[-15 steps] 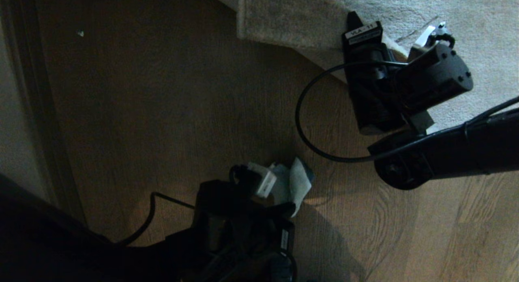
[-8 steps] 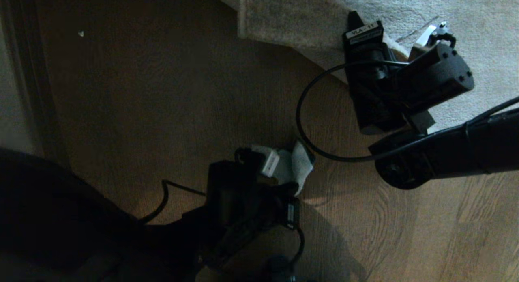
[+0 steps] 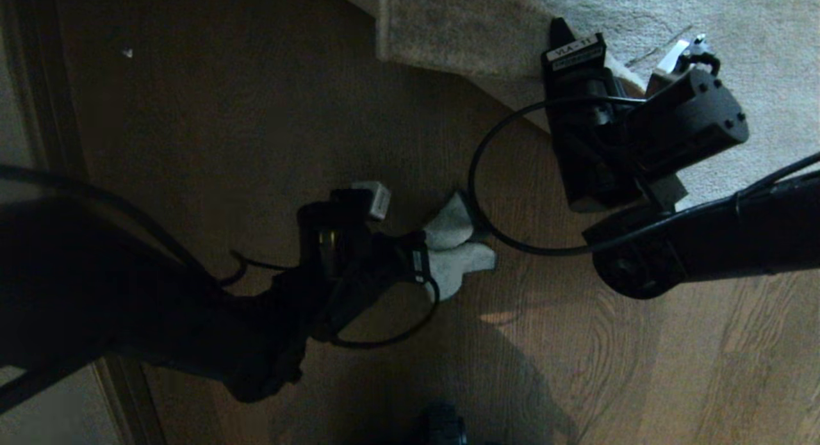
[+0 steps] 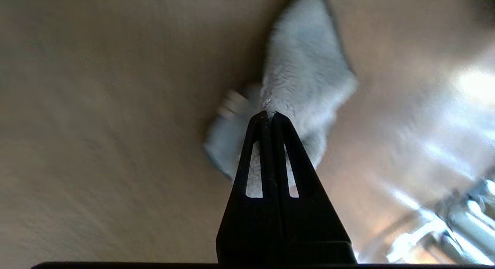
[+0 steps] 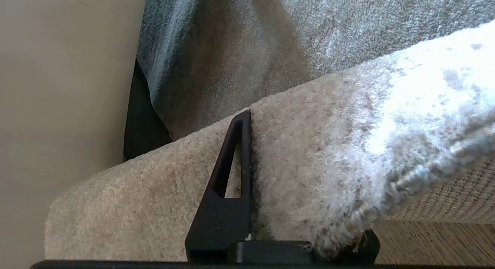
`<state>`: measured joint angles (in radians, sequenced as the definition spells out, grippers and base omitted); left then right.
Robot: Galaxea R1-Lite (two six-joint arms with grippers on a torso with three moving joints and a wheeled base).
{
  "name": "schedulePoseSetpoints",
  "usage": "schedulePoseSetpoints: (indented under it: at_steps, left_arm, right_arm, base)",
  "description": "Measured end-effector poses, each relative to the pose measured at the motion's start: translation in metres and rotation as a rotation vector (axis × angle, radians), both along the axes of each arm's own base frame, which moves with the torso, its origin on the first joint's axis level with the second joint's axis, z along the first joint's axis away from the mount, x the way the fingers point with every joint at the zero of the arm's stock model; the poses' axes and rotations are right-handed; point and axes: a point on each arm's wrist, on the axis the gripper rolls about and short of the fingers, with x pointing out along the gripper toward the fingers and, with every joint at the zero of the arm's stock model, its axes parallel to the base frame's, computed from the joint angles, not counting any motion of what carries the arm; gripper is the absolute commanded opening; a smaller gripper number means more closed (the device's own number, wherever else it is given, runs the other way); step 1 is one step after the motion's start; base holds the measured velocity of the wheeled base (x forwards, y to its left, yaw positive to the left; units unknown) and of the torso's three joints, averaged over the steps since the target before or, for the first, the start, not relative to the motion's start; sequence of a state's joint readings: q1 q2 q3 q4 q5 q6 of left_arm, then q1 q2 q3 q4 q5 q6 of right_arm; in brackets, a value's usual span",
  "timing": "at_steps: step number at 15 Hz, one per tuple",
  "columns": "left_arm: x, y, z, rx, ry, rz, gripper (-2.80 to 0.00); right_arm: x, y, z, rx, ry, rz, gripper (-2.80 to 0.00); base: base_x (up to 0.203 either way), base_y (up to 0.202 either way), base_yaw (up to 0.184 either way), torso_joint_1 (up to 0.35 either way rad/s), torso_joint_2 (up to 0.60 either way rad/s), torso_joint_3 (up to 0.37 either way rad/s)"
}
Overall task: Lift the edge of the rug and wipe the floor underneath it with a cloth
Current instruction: Wipe the floor under the carpet with a rag
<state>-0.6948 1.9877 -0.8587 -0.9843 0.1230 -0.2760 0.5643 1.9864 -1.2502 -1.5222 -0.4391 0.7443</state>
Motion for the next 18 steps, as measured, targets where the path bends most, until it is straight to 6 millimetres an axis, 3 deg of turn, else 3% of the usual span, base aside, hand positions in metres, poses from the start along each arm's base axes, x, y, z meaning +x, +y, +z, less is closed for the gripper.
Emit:
schedulePoseSetpoints:
  at_steps: [3,8,13,18]
  left_arm:
    - [0.009,0.016,0.014,-0.022,-0.031,0.05,-2.8]
    - [0.0,0.036,0.04,-0.033,-0.052,0.098,-2.8]
    - [-0.025,0.056,0.056,-0.04,-0.067,0.139,-2.8]
    - [-0.058,0.091,0.048,-0.011,-0.032,0.179,-2.8]
  right_arm:
    - [0.0,0.0,0.0,0.001,0.0,0.002,-2.8]
    - [-0.001,0.001,0.001,0.001,-0.002,0.005,-2.8]
    - [-0.003,0.002,0.002,0.003,-0.006,0.009,-2.8]
    - [-0.006,0.006,0.003,0.003,-0.007,0.021,-2.8]
  base:
    - [0.0,0.0,0.0,0.0,0.0,0.0]
    - [0.0,0.0,0.0,0.0,0.0,0.0]
    - [0.0,0.0,0.0,0.0,0.0,0.0]
    - [0.0,0.0,0.0,0.0,0.0,0.0]
